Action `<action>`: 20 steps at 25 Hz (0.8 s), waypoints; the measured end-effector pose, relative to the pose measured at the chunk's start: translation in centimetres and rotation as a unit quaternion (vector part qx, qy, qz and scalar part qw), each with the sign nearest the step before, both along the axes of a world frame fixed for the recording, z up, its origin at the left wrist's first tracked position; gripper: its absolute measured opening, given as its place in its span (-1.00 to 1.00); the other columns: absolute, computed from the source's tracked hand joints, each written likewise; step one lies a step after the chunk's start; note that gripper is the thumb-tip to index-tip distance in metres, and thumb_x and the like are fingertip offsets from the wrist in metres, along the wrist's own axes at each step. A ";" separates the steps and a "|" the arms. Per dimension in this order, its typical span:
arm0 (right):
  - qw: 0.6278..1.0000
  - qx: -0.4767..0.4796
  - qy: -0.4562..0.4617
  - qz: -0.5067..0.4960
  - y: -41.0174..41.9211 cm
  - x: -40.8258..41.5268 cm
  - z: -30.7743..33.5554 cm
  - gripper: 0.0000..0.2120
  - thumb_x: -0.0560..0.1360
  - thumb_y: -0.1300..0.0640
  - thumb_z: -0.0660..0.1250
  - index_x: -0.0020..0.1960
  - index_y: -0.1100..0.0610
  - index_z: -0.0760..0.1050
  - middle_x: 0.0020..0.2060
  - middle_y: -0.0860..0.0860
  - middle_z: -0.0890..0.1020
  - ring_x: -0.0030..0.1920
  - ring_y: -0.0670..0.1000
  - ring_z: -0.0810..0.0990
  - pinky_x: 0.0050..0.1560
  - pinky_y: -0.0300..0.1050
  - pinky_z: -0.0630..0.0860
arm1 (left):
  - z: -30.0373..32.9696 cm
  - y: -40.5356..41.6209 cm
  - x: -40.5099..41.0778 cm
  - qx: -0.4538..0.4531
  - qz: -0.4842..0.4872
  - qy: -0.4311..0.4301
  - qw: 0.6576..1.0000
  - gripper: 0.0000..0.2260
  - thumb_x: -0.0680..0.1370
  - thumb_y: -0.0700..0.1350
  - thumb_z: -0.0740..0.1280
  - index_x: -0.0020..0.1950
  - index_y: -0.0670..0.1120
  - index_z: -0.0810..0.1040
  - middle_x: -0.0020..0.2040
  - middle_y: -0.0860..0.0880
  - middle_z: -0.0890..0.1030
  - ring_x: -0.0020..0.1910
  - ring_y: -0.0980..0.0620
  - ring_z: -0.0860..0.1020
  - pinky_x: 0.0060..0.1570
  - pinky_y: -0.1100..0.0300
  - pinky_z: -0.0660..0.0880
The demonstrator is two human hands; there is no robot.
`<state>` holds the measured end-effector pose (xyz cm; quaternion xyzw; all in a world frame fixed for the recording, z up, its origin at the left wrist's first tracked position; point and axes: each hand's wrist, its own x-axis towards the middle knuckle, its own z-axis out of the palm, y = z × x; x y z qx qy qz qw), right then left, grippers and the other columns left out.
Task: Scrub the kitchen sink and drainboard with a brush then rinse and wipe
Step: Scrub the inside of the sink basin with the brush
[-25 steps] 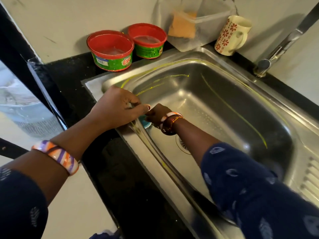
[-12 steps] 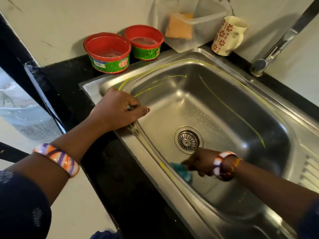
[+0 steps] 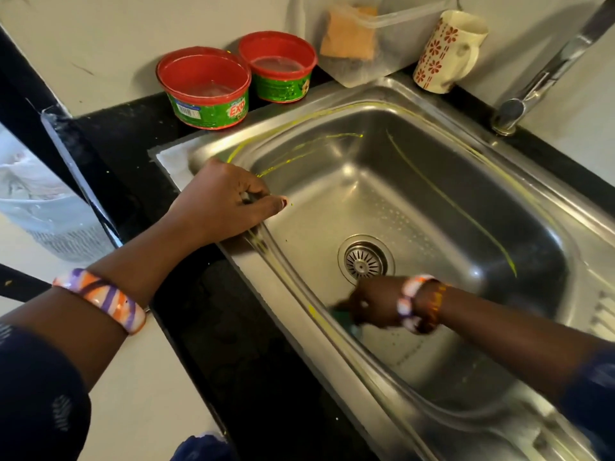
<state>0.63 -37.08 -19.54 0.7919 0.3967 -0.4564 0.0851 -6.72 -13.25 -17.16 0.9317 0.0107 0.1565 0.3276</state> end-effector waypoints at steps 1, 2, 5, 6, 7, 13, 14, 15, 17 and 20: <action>0.996 -0.079 0.019 0.025 -2.6 -0.7 0.6 -0.67 0.56 0.09 0.23 0.30 0.11 0.48 0.12 0.09 0.63 -0.23 -0.24 0.59 -0.15 -0.38 0.44 | -0.1 0.0 0.0 -0.002 -0.001 -0.006 1.000 -0.79 0.43 -0.02 0.45 -0.27 -0.15 0.67 -0.46 0.10 0.53 -0.37 0.20 0.53 -0.43 0.42 0.35; 0.990 -0.133 0.026 0.025 -4.6 -1.2 0.8 -0.65 0.56 0.10 0.22 0.34 0.07 0.44 0.16 0.06 0.61 -0.15 -0.23 0.60 -0.11 -0.38 0.44 | -0.1 0.0 0.1 -0.005 -0.002 -0.009 1.000 -0.81 0.42 -0.02 0.46 -0.27 -0.15 0.67 -0.46 0.10 0.52 -0.36 0.22 0.54 -0.43 0.44 0.34; 0.991 -0.073 0.034 -0.104 -6.1 -1.5 0.5 -0.66 0.55 0.09 0.24 0.32 0.03 0.47 -0.22 -0.05 0.66 -0.55 -0.25 0.45 -0.48 -0.43 0.36 | -0.1 0.0 0.1 -0.005 -0.003 -0.019 1.000 -0.75 0.41 0.03 0.42 -0.28 -0.15 0.67 -0.46 0.04 0.55 -0.28 0.13 0.55 -0.42 0.31 0.39; 0.986 -0.019 0.040 -0.160 -5.1 -1.3 -0.1 -0.68 0.55 0.09 0.25 0.30 0.05 0.49 -0.41 -0.11 0.59 -0.65 -0.23 0.37 -0.57 -0.44 0.28 | -0.1 0.0 0.1 0.000 -0.002 -0.020 1.000 -0.73 0.40 0.05 0.39 -0.29 -0.15 0.66 -0.46 0.04 0.55 -0.27 0.12 0.54 -0.42 0.29 0.39; 0.978 0.040 0.038 -0.201 -3.4 -1.0 -0.6 -0.68 0.56 0.09 0.24 0.30 0.07 0.49 -0.51 -0.12 0.52 -0.68 -0.23 0.35 -0.60 -0.44 0.26 | -0.1 0.0 0.2 0.008 -0.001 -0.018 1.000 -0.72 0.41 0.05 0.38 -0.30 -0.15 0.66 -0.48 0.06 0.53 -0.29 0.15 0.54 -0.43 0.31 0.38; 0.940 0.235 -0.230 -0.096 10.0 2.0 -5.1 -0.63 0.61 0.04 0.07 0.40 -0.02 0.32 0.14 0.18 0.56 0.10 0.20 0.56 -0.05 -0.06 0.47 | -0.6 0.4 0.5 0.042 -0.008 -0.019 0.999 -0.75 0.45 0.01 0.36 -0.31 -0.13 0.66 -0.50 0.14 0.49 -0.53 0.21 0.47 -0.47 0.44 0.33; 0.927 0.226 -0.292 -0.070 10.6 2.8 -5.4 -0.63 0.61 0.04 0.05 0.40 -0.01 0.30 0.12 0.17 0.56 0.08 0.22 0.57 -0.08 -0.04 0.46 | -0.6 0.4 0.5 0.043 -0.009 -0.020 0.999 -0.72 0.45 0.04 0.33 -0.31 -0.12 0.66 -0.48 0.08 0.53 -0.53 0.18 0.47 -0.49 0.32 0.38; 0.916 0.212 -0.335 -0.058 10.6 4.0 -5.7 -0.63 0.62 0.04 0.02 0.41 0.00 0.28 0.12 0.16 0.56 0.07 0.22 0.57 -0.09 -0.03 0.46 | -0.6 0.4 0.6 0.042 -0.009 -0.023 0.999 -0.70 0.45 0.08 0.31 -0.31 -0.11 0.66 -0.47 0.05 0.55 -0.53 0.16 0.48 -0.50 0.25 0.41; 0.900 0.180 -0.381 -0.111 9.2 7.6 -6.0 -0.63 0.63 0.03 -0.02 0.39 0.06 0.30 0.15 0.18 0.55 0.10 0.22 0.56 -0.01 0.00 0.47 | -0.6 0.4 0.6 0.032 -0.009 -0.034 0.999 -0.65 0.44 0.13 0.26 -0.32 -0.10 0.65 -0.47 0.05 0.56 -0.53 0.13 0.48 -0.51 0.22 0.41; 0.869 0.170 -0.328 -0.330 6.6 13.7 -5.1 -0.64 0.61 0.05 0.08 0.33 0.17 0.38 0.25 0.27 0.48 0.24 0.26 0.47 0.18 0.01 0.41 | -0.6 0.4 0.6 0.034 -0.007 -0.035 0.999 -0.62 0.43 0.15 0.23 -0.32 -0.11 0.65 -0.47 0.05 0.55 -0.53 0.12 0.47 -0.49 0.21 0.42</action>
